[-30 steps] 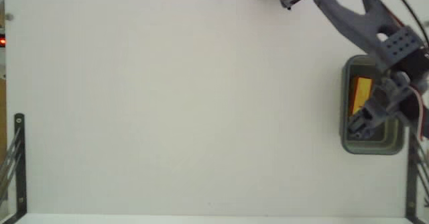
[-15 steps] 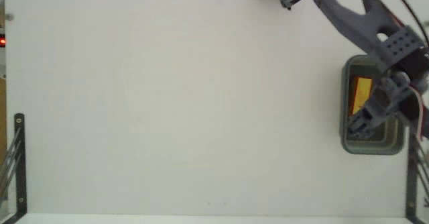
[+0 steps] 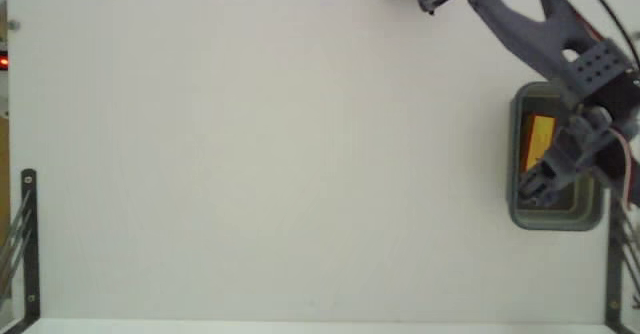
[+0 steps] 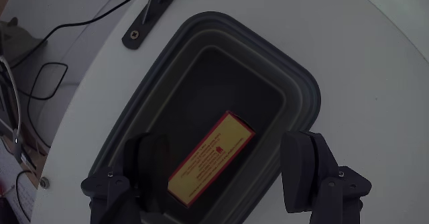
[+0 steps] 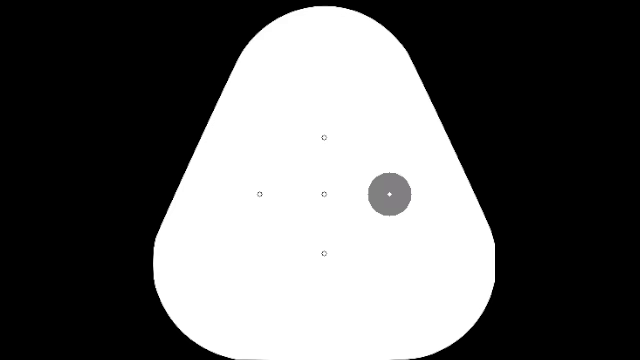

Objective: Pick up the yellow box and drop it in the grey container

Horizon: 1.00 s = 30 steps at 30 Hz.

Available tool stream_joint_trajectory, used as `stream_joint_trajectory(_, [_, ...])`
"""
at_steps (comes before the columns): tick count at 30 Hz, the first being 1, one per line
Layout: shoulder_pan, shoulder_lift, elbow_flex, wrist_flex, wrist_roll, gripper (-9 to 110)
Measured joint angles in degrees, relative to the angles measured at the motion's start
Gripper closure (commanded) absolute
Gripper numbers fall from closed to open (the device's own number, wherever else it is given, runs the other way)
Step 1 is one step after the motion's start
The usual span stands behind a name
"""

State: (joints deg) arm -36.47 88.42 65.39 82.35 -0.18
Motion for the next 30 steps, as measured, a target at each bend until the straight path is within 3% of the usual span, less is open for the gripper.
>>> stream_joint_trajectory(30, [6.24,9.84,9.93,-0.18,-0.09,-9])
